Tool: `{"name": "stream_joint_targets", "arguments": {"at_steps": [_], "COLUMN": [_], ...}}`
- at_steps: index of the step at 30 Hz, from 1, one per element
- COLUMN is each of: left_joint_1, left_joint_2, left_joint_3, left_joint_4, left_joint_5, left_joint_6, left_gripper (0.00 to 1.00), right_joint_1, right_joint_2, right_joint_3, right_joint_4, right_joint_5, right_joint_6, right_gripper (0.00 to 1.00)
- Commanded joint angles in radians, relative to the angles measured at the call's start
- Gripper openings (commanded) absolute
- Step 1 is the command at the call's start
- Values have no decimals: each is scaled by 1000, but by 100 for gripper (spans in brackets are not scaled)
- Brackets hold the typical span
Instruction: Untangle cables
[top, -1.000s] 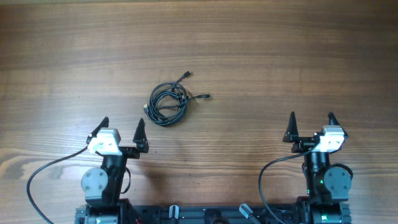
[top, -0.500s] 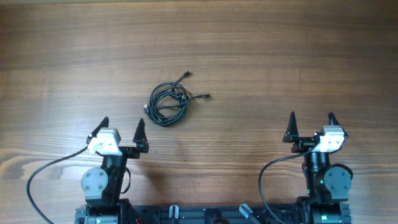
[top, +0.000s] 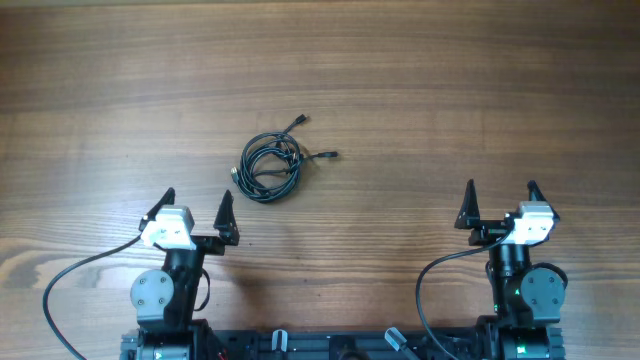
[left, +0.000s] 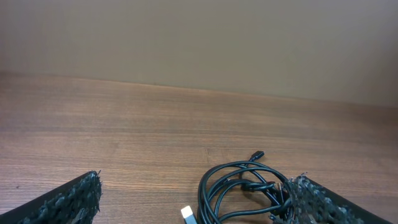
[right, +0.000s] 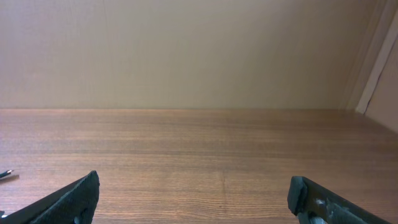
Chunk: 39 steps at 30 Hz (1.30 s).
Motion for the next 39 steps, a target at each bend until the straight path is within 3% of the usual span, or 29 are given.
{"name": "stream_joint_targets", "arguments": {"at_steps": [1,13,17,20,23,30,39], "left_joint_1": [-6,-6,-6,-6,-6,-6,-6], "left_joint_2": [6,6,6,6,6,98,682], "left_joint_3": [-4,-4,-4,4,83,431,1022], "left_joint_4": [-4,45,158,319,351,19,-590], "left_joint_5": [-2,-2,44,76,174,179,267], "left_joint_6": [16,23,23,-26,-139,-161,-161], "left_gripper": [100,100,100,100,100,100,100], "right_joint_1": [-3,-3,-3,-3,-3,-3,-3], "right_joint_2": [-7,-7,-7,-7,-7,-7,-7], "right_joint_3": [-1,-1,-1,-1,-1,-1,-1], "right_joint_4": [3,3,4,3,4,3,3], "right_joint_5": [19,19,19,19,19,19,19], "right_joint_6": [-8,-9,-9,-8,-8,-8,-8], "right_gripper": [100,100,100,100,100,100,100]}}
